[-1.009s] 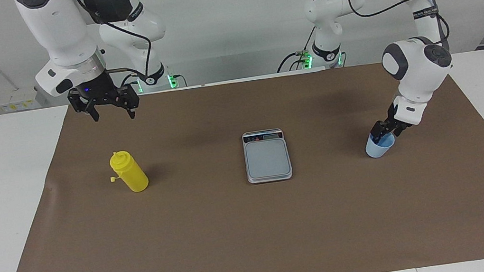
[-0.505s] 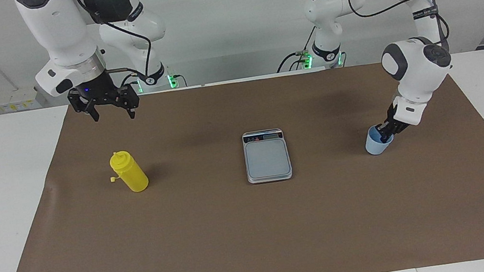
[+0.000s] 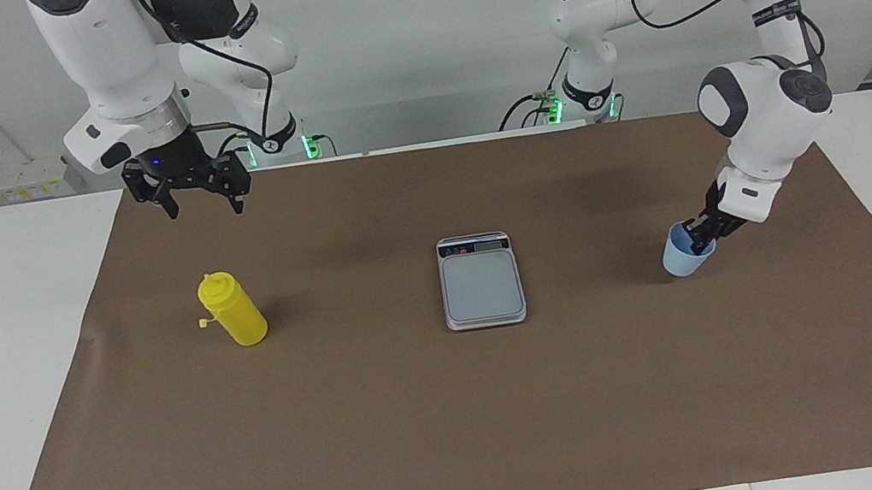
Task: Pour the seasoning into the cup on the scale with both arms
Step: 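Carry the blue cup with the left gripper onto the scale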
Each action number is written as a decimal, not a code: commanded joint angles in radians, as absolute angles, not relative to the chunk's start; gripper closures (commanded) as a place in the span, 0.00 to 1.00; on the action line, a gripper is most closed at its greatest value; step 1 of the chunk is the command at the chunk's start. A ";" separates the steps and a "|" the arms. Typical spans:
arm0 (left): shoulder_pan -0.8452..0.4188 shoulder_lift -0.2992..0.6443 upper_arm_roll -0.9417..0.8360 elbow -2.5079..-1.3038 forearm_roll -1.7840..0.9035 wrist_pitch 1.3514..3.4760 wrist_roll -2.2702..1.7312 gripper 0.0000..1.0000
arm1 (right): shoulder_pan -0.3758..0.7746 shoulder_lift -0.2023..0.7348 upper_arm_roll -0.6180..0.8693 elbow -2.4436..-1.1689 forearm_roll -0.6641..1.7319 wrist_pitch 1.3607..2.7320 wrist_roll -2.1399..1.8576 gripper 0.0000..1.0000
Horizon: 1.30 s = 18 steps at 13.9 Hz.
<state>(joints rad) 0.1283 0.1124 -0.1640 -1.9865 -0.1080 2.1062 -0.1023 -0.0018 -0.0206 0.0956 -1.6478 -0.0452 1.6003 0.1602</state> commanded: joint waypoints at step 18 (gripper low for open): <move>-0.460 0.265 -0.152 -1.844 0.035 2.215 -0.784 1.00 | -0.014 -0.031 0.098 -1.663 -0.025 1.612 0.137 0.00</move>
